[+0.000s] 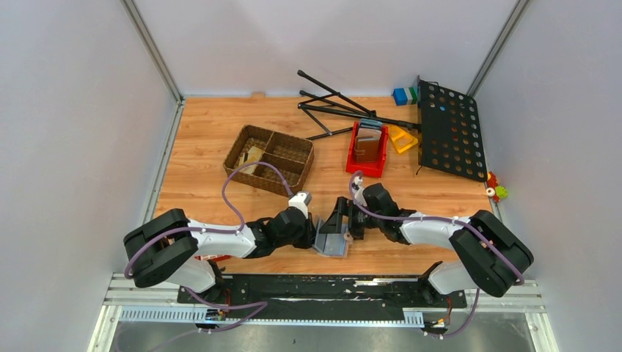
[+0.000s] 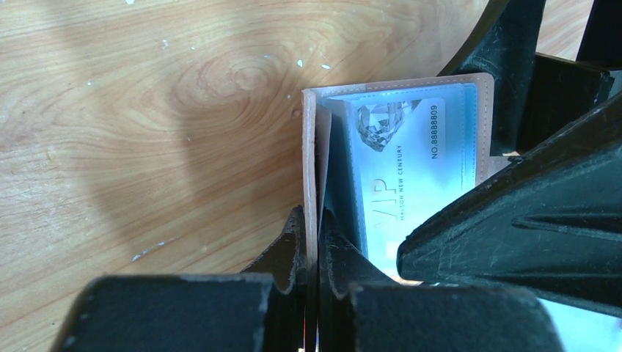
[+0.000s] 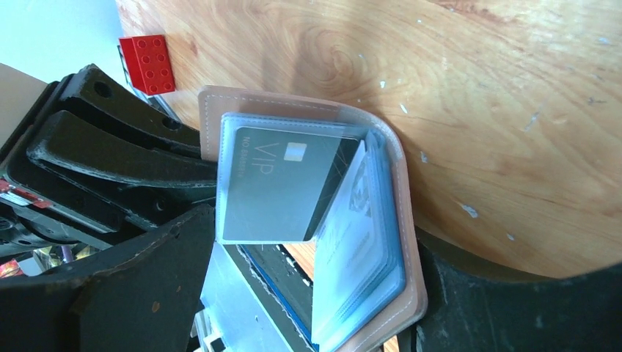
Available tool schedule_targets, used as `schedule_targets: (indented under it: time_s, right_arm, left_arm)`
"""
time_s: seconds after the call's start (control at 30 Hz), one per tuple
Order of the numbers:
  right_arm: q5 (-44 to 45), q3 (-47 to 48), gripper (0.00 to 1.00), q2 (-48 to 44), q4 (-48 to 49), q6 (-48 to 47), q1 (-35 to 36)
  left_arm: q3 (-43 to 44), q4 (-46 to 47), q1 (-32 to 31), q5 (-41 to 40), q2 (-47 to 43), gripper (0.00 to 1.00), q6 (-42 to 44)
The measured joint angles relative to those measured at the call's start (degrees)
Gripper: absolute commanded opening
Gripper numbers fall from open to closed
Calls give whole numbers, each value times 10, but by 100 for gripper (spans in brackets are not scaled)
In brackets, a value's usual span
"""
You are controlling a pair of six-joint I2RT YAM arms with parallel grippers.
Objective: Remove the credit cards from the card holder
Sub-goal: Remove the credit card from the card holder.
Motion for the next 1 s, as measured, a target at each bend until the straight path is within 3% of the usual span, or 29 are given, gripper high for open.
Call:
schedule_targets:
  time_s: [0.23, 0.5, 0.63, 1.0]
  right_arm:
    - [12, 21, 83, 0, -18, 3, 14]
    - [40, 45, 69, 18, -48, 3, 33]
    - [49, 60, 69, 25, -68, 3, 41]
    - [63, 71, 39, 7, -95, -6, 46]
  left_arm:
    - [12, -24, -6, -12, -3, 0, 1]
    - [14, -47, -12, -29, -13, 0, 2]
    - [14, -53, -14, -36, -16, 0, 2]
    - [14, -63, -15, -47, -23, 0, 2]
